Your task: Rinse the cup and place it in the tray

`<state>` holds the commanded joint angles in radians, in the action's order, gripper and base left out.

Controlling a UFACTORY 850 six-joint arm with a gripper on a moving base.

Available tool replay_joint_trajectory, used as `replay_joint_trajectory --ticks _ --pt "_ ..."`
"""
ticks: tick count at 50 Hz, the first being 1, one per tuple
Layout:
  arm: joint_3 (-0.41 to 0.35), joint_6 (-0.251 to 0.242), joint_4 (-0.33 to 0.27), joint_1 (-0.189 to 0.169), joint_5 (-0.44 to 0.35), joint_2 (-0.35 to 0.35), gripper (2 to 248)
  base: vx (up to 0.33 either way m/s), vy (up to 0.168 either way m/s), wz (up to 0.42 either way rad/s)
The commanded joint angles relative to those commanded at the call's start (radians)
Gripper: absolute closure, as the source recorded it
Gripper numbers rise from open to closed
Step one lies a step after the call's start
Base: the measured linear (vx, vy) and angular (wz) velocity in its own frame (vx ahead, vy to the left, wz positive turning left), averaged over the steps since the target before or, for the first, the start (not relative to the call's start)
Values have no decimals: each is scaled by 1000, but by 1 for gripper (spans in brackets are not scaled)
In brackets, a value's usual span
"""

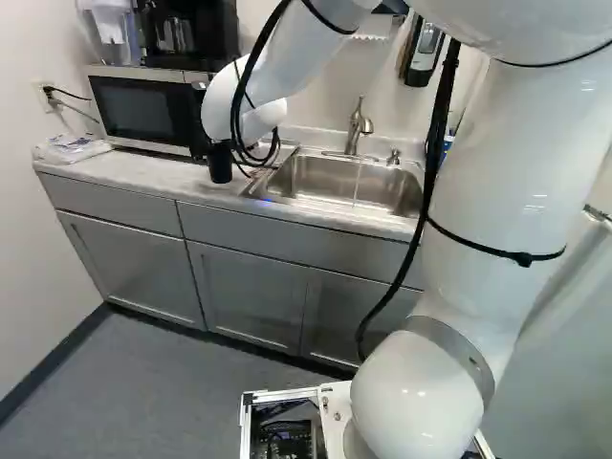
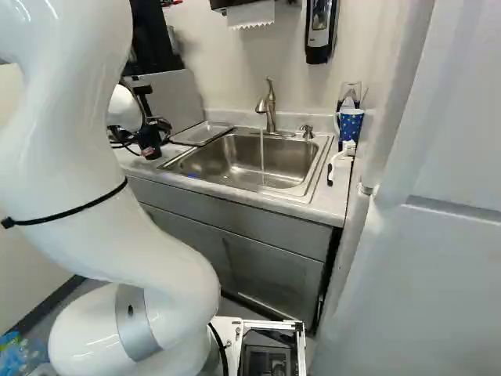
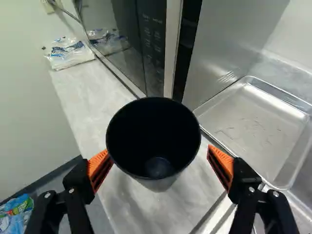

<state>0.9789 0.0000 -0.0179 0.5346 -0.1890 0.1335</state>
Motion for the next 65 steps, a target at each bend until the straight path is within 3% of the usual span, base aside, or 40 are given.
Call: replay_joint_trajectory --ticks 65 --pt "-87 0 0 16 -307 42 3 0 0 0"
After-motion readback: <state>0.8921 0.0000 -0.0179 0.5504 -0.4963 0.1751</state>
